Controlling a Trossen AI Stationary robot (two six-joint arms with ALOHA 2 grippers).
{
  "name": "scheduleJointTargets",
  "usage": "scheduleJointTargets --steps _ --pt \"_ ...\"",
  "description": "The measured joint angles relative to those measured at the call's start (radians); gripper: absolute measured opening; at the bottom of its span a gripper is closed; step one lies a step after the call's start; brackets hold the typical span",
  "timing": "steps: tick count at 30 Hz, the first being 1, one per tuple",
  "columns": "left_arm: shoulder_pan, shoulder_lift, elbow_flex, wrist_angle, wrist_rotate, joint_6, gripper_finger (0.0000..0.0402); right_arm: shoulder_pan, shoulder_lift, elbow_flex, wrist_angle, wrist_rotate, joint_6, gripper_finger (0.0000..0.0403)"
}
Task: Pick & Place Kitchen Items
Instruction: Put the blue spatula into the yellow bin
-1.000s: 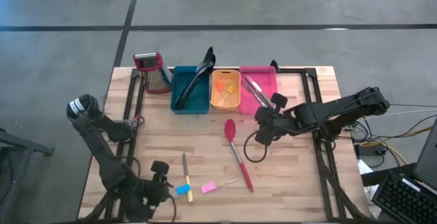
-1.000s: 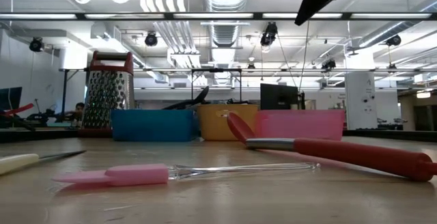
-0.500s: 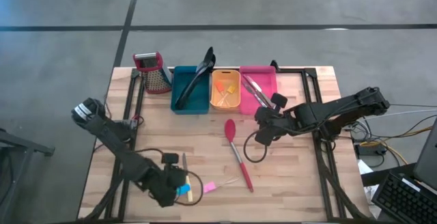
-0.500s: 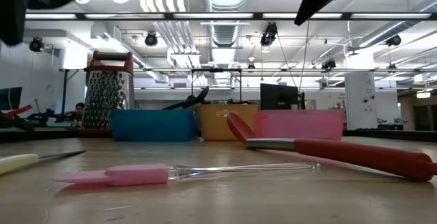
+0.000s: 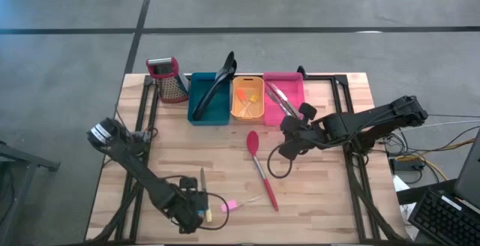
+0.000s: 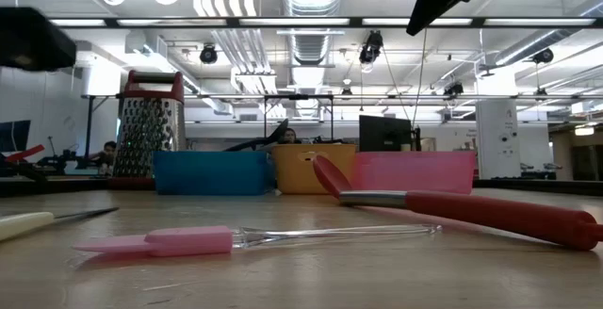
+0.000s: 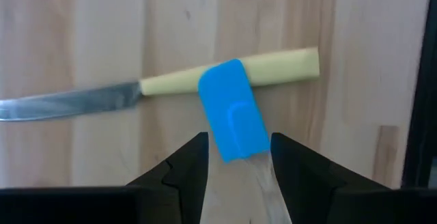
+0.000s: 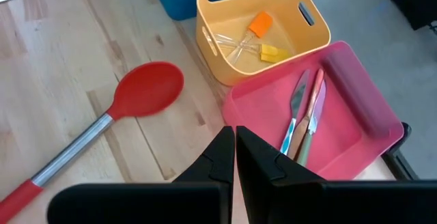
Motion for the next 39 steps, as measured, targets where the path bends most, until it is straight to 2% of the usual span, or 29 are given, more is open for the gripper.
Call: scheduleJointTargets --steps 14,27,30,34,35,39 --pt "0.001 0.118 0.002 0.046 0.035 0.0 0.0163 0.0 0.0 0.0 -0.001 0.0 0.009 0.0008" --pt "0.0 0.111 -0.001 0.072 0.11 0.026 0.0159 0.0 0.0 0.0 -0.001 0.0 0.008 0.0008" --pt "0.0 0.125 -0.002 0.066 0.112 0.048 0.0129 0.0 0.0 0.0 -0.001 0.0 0.008 0.0008" --pt "0.005 0.143 -0.011 0.062 0.136 0.068 0.0044 0.0 0.0 0.0 -0.002 0.0 0.008 0.0008" --pt "0.008 0.143 -0.012 0.061 0.14 0.069 0.0034 0.0 0.0 0.0 -0.002 0.0 0.008 0.0008" --pt "0.009 0.125 -0.013 0.039 0.163 0.066 0.0034 0.0 0.0 0.0 -0.002 0.0 0.008 0.0008"
